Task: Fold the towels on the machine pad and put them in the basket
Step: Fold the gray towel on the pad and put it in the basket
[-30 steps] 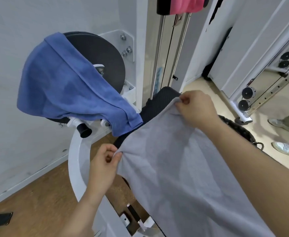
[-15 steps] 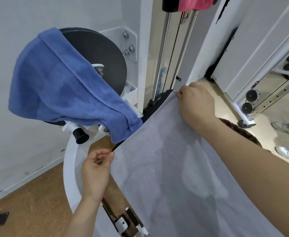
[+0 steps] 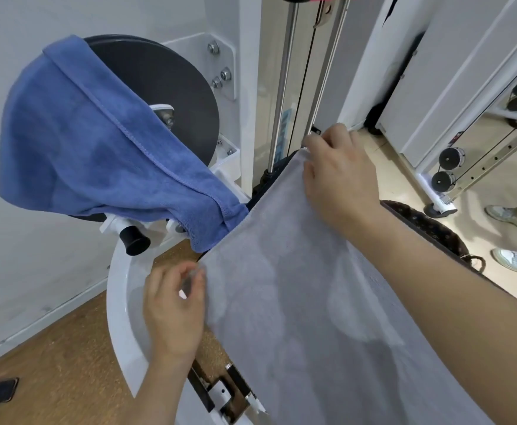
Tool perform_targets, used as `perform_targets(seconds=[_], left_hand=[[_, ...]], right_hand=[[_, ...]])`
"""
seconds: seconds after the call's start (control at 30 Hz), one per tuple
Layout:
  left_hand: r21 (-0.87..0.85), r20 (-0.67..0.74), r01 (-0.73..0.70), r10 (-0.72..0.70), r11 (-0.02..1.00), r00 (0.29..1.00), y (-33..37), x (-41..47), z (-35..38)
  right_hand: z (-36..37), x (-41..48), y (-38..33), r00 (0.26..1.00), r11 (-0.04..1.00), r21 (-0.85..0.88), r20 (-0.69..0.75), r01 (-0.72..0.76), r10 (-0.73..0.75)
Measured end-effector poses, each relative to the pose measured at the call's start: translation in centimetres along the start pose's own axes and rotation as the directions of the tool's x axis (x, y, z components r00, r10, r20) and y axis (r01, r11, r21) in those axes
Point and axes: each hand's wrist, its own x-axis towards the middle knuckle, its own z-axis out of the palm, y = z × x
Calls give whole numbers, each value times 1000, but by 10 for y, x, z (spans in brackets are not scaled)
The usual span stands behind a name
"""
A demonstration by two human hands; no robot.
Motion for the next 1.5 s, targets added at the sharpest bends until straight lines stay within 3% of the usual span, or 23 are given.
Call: perform_targets(seconds=[0.1,0.17,0.23,0.37,0.57,0.67,0.73,0.8,0.9,0.97,1.1,1.23,1.37,1.5], left_hand=[[57,182,-273,259,960,949,17,-20,5],[98,394,-364,300,926,869,28,-27,11],[182,553,-403,245,897,796,38,-26,15],[332,698,-341,14,880,716,54,-12,18],[367,720,-302,-63,880,691,65,-3,18],[322,674,-348,45,880,737,71,-9,8],[261,661,-397,137,880,738,74,-26,2],[174,674,-472,245,864,697,75,-57,-2],[83,740,-612,363,786,566,80,-119,-4],[9,746,-629,414,777,522,87,-163,-3],[-125,689,-606,508,785,516,109,-233,-3],[-255,686,-659,613,707,392,129,-291,8],[-187,730,-764,608,618,312,156,-335,16],[-164,771,-778,571,607,282,174,-374,22]], right_hand=[[-11,-34,-7,988,982,-122,72,143,-135],[-13,-51,-9,949,971,-185,303,153,-92],[-11,-56,-3,878,966,-211,478,148,-30],[-7,-46,7,856,968,-203,517,148,-23],[-23,-41,22,859,974,-114,499,195,-114],[-63,-73,29,882,973,-123,457,194,-118],[-100,-105,38,862,977,-144,502,160,-67],[-136,-138,53,828,972,-203,561,118,17],[-173,-192,79,786,954,-289,607,83,116],[-186,-231,92,795,962,-270,590,32,139],[-204,-309,126,830,972,-234,536,-30,155],[-228,-365,170,865,964,-264,473,-41,166],[-241,-396,205,868,958,-286,468,-26,163],[-240,-404,223,890,988,-153,448,-19,87]])
